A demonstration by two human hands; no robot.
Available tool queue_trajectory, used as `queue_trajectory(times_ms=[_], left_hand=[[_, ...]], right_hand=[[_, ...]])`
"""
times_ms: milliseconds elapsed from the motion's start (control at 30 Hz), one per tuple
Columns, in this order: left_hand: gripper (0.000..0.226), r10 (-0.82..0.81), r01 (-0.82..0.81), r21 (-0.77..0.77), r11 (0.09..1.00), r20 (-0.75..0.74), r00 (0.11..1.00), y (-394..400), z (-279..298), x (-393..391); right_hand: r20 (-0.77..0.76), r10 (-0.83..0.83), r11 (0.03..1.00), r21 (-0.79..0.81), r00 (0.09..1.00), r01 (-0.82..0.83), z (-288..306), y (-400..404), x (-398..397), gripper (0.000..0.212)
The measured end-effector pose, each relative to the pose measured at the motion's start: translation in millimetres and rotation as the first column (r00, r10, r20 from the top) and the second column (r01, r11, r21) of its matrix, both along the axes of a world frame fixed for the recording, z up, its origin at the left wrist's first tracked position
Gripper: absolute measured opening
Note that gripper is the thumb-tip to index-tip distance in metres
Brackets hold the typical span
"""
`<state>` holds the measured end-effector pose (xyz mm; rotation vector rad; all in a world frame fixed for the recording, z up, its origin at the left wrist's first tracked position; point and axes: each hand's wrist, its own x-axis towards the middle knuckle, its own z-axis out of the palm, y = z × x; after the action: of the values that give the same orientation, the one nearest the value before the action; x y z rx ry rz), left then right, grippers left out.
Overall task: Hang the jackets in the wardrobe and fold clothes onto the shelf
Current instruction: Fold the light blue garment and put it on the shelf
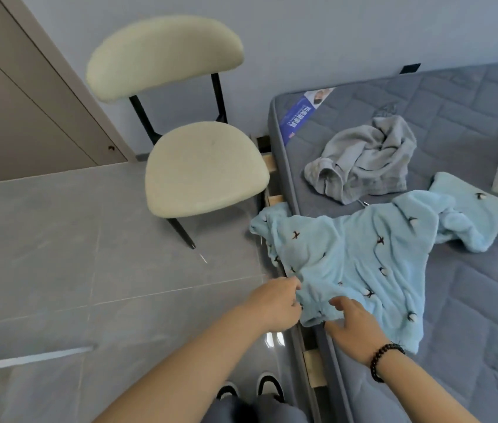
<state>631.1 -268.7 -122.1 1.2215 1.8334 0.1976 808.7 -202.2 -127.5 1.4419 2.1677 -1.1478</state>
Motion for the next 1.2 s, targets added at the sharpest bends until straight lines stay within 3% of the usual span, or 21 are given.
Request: queue_trajectory(times_ms=[200, 300, 367, 467, 600, 733, 800, 1033, 1200], left_hand=[[0.054, -0.065, 0.070, -0.062, 0.996, 0.081, 0.995, 13, -123, 45], [0.097, 0.050, -0.047, -0.023, 0.999, 0.171, 0.984, 17, -169, 64], [0.113, 0.052, -0.059, 0.041, 0.997, 0.140, 0.989, 21, -192, 75], [0.119, -0.025, 0.033, 0.166, 0.986, -0.049, 0.998, 31, -221, 92], [0.104, 0.068, -0.071, 0.215, 0.974, 0.021, 0.997, 42, -235, 103], [0.056, 0.056, -0.050, 0.247, 0.968, -0.018, 0.998, 38, -213, 83], [0.045, 0.037, -0.020, 0.260, 0.965, -0.062, 0.997, 31, -186, 68], [0.050, 0.281, -0.244, 0.425, 0.872, -0.025, 0.959, 4, -43, 0], [0.049, 0.411, -0.307, 0.515, 0.800, -0.099, 0.906, -29, 65, -62]], right_hand=[[0.072, -0.054, 0.991, 0.122, 0.996, 0.045, -103, 13, 36, 0.052], [0.093, -0.057, 0.959, 0.284, 0.994, 0.028, -137, 15, 52, 0.054], [0.092, -0.040, 0.936, 0.352, 0.995, 0.005, -154, 16, 59, 0.055], [0.137, 0.055, 0.886, 0.450, 0.989, -0.112, -174, 16, 63, 0.061], [0.200, 0.163, 0.774, 0.581, 0.966, -0.251, -189, 27, 63, 0.062], [0.272, 0.208, 0.800, 0.505, 0.940, -0.323, -174, 40, 53, 0.045], [0.244, 0.237, 0.826, 0.458, 0.940, -0.327, -155, 39, 43, 0.042], [-0.102, 0.177, 0.893, 0.436, 0.979, -0.116, -34, 18, -28, 0.034], [-0.160, 0.274, 0.829, 0.539, 0.948, -0.149, 70, 24, -84, 0.023]])
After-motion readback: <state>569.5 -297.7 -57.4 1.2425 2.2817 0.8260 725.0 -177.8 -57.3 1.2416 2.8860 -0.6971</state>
